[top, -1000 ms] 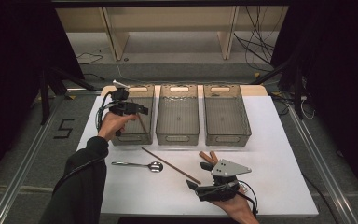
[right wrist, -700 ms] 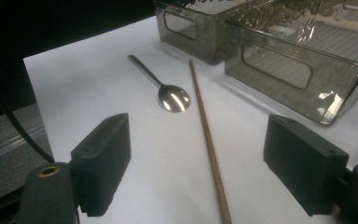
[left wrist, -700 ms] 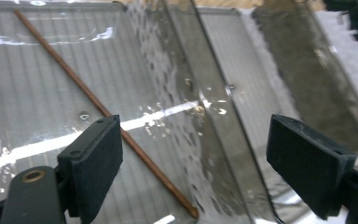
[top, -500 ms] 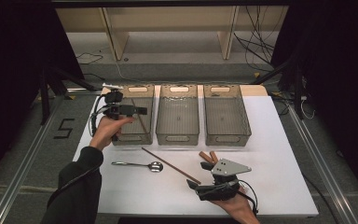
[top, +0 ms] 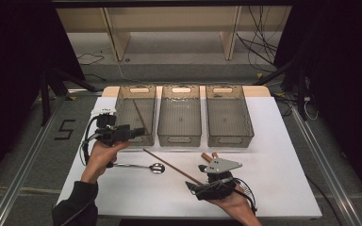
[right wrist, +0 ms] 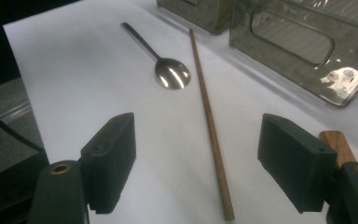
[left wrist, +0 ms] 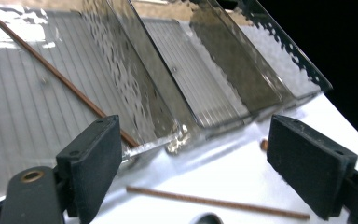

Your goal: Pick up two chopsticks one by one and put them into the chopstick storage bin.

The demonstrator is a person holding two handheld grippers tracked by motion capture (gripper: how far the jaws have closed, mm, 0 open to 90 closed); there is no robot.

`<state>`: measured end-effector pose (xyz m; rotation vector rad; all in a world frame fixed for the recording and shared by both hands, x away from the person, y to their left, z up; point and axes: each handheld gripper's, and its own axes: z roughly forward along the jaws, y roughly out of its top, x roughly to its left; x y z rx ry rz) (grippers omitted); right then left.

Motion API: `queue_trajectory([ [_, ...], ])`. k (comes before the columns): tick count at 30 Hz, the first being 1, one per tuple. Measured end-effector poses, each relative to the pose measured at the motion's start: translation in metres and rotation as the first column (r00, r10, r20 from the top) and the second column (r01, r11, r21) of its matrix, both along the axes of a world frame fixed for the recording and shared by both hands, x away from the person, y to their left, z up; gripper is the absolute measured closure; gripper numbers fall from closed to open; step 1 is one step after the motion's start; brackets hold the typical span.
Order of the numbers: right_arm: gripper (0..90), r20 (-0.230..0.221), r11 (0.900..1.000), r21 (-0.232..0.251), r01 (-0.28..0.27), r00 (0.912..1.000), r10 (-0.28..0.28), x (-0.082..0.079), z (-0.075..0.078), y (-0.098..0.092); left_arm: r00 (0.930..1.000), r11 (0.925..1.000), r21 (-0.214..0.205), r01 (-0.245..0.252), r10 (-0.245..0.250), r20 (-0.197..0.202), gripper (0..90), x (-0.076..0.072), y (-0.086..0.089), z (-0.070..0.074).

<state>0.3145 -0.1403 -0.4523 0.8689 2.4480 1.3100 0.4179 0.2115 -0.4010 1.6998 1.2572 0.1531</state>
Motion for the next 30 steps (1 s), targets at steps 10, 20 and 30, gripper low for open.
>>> queue_trajectory([
  [10,35.0,-0.077,0.9986,-0.052,0.008,0.9969,-0.012,0.024,0.003,0.016,0.9986,0.9969,-0.063,0.047,-0.045,0.026,17.9,-0.025,-0.002,-0.025],
  [20,42.8,-0.108,0.9863,-0.165,0.009,0.9938,-0.027,0.046,-0.003,0.028,0.9944,0.9969,-0.018,0.077,-0.075,0.075,17.0,-0.051,-0.007,-0.043],
  [30,56.5,-0.138,0.9687,-0.243,-0.053,0.9902,0.019,0.059,-0.006,0.039,0.9891,0.9973,-0.015,0.073,-0.070,0.130,17.0,-0.064,-0.010,-0.053],
])
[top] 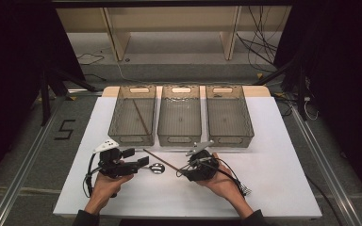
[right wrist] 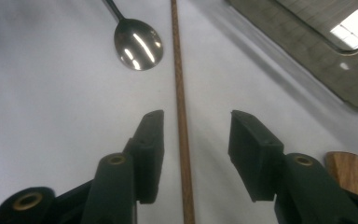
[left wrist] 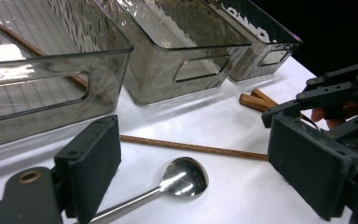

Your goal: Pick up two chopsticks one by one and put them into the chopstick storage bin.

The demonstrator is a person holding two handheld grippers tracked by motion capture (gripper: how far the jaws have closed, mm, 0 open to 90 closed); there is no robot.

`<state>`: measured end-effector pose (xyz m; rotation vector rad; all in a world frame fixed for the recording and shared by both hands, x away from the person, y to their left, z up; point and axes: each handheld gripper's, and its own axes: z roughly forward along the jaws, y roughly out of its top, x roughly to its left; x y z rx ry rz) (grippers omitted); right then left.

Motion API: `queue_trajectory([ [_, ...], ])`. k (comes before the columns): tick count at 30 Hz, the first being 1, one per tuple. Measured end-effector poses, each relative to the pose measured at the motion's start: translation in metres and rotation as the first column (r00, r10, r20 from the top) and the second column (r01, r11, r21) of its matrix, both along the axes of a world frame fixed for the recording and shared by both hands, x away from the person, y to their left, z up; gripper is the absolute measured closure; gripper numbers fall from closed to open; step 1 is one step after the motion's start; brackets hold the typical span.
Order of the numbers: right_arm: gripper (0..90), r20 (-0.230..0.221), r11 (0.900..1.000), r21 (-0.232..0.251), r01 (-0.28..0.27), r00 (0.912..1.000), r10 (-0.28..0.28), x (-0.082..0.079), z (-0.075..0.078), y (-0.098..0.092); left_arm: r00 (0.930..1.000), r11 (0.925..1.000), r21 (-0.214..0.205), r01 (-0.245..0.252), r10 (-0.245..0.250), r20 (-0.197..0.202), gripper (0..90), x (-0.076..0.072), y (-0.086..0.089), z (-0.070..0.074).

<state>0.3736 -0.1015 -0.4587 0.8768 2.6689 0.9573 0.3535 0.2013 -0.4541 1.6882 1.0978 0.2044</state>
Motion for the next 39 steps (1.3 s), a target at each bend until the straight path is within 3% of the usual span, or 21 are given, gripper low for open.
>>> queue_trajectory([
  [8,65.7,-0.046,0.9975,-0.060,-0.037,0.9983,0.034,0.004,-0.010,0.009,0.9998,0.9998,-0.008,0.017,-0.017,-0.013,16.8,-0.009,-0.002,-0.008],
  [13,71.5,-0.032,0.9938,-0.087,-0.069,0.9973,0.067,0.005,-0.014,0.016,0.9996,0.9998,-0.007,0.021,-0.021,-0.020,16.8,-0.011,-0.002,-0.011],
  [21,76.3,-0.031,0.9906,-0.119,-0.068,0.9974,0.065,0.006,-0.019,0.021,0.9994,0.9997,0.005,0.026,-0.025,-0.023,16.7,-0.013,-0.003,-0.014],
  [39,85.0,-0.023,0.9936,-0.105,-0.041,0.9990,0.039,0.004,-0.020,0.022,0.9991,0.9998,0.012,0.018,-0.017,-0.039,16.8,-0.013,-0.004,-0.020],
])
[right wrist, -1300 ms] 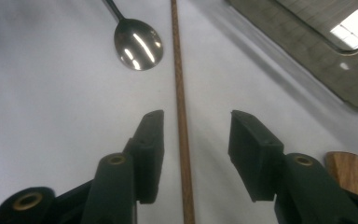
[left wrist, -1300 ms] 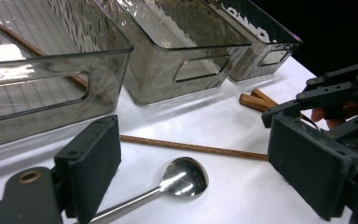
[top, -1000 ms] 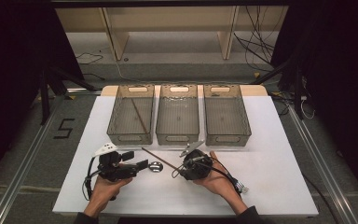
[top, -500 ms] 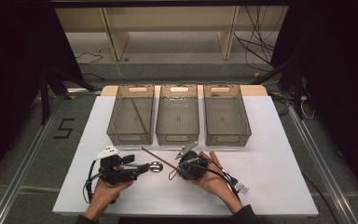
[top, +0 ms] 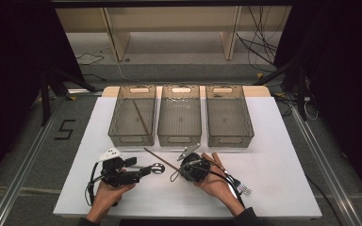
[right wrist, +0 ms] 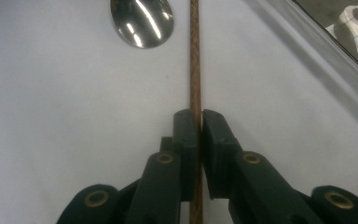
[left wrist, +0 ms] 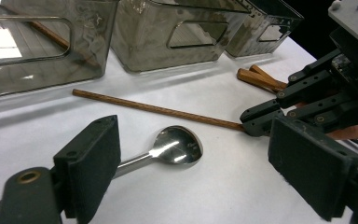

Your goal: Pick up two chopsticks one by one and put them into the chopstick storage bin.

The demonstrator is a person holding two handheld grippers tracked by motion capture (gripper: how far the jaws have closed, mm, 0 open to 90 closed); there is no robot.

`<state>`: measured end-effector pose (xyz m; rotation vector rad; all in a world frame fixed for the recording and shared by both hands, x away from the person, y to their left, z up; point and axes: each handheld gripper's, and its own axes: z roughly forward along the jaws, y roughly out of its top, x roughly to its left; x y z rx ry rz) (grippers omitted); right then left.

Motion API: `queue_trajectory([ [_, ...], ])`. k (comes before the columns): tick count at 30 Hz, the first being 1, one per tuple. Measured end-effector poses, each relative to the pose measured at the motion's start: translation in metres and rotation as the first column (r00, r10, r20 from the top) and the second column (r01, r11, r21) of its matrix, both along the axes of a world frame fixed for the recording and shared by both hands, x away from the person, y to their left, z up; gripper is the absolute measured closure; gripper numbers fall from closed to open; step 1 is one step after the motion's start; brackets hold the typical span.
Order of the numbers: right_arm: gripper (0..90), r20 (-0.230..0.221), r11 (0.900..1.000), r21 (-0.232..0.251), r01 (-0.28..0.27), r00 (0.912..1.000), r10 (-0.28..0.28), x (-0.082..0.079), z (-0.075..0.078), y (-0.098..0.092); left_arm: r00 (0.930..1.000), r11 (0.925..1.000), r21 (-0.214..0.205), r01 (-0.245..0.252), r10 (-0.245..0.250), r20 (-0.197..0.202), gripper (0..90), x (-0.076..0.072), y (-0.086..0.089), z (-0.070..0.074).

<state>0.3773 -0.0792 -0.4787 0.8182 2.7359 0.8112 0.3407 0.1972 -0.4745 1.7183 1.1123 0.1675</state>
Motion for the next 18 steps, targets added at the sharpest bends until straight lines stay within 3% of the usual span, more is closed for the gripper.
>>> queue_trajectory([
  [10,85.3,0.056,0.9995,0.031,-0.006,0.9984,0.004,-0.003,0.008,-0.005,0.9998,1.0000,0.004,-0.007,0.007,-0.016,16.8,0.001,-0.001,-0.002],
  [18,85.4,0.071,0.9979,0.062,-0.018,0.9974,0.014,-0.008,0.016,-0.009,0.9991,0.9998,-0.008,-0.018,0.018,-0.038,16.8,0.002,-0.002,-0.003],
])
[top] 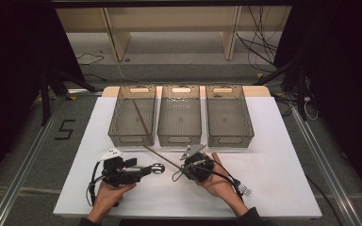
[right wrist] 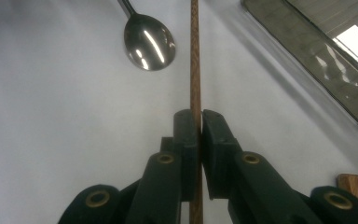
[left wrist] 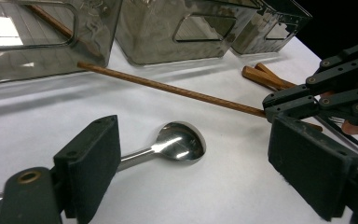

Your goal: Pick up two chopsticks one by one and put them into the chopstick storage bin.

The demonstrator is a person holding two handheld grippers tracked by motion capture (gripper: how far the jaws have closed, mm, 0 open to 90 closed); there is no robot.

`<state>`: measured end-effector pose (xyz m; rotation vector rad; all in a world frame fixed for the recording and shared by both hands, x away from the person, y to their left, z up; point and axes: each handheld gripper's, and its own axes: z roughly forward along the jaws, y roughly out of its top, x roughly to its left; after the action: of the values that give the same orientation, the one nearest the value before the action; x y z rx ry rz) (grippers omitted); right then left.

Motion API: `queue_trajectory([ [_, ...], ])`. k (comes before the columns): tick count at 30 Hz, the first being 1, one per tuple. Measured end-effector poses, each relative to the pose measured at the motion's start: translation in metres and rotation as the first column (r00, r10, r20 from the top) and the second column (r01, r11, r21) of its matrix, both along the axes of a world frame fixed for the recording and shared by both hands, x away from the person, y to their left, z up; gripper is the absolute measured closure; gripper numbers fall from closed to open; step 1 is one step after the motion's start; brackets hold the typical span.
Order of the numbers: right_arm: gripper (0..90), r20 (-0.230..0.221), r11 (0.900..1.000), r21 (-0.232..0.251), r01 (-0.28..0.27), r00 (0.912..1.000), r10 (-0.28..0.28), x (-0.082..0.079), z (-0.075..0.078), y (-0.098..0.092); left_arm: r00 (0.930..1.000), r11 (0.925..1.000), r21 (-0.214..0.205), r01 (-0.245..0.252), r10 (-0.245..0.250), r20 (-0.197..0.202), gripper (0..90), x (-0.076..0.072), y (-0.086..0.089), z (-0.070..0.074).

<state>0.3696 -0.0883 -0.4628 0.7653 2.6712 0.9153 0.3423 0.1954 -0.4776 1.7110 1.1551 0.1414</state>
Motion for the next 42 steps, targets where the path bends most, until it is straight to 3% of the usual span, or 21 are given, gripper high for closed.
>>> queue_trajectory([
  [7,85.4,0.020,0.9984,0.056,-0.002,0.9998,0.001,-0.006,0.009,-0.003,0.9998,0.9992,-0.041,-0.005,0.005,-0.018,16.8,-0.001,-0.006,0.005],
  [14,85.3,0.056,0.9945,0.102,-0.022,0.9983,0.016,-0.014,0.018,-0.003,0.9994,0.9943,-0.107,-0.003,-0.001,-0.034,17.3,-0.002,-0.013,0.013],
  [21,85.3,0.103,0.9865,0.151,-0.062,0.9936,0.047,-0.024,0.027,0.001,0.9973,0.9810,-0.194,0.010,-0.024,-0.069,20.5,-0.003,-0.018,0.016],
  [24,85.3,0.118,0.9832,0.166,-0.076,0.9914,0.057,-0.027,0.029,0.004,0.9968,0.9790,-0.204,0.008,-0.024,-0.077,25.0,-0.003,-0.019,0.016],
  [32,85.3,0.132,0.9768,0.187,-0.104,0.9880,0.080,-0.033,0.030,0.009,0.9903,0.9612,-0.276,0.005,-0.043,-0.132,36.4,-0.001,-0.022,0.012],
  [42,85.3,0.142,0.9723,0.196,-0.128,0.9848,0.101,-0.037,0.028,0.013,0.9861,0.9382,-0.345,0.023,-0.078,-0.147,55.3,0.000,-0.022,0.009],
])
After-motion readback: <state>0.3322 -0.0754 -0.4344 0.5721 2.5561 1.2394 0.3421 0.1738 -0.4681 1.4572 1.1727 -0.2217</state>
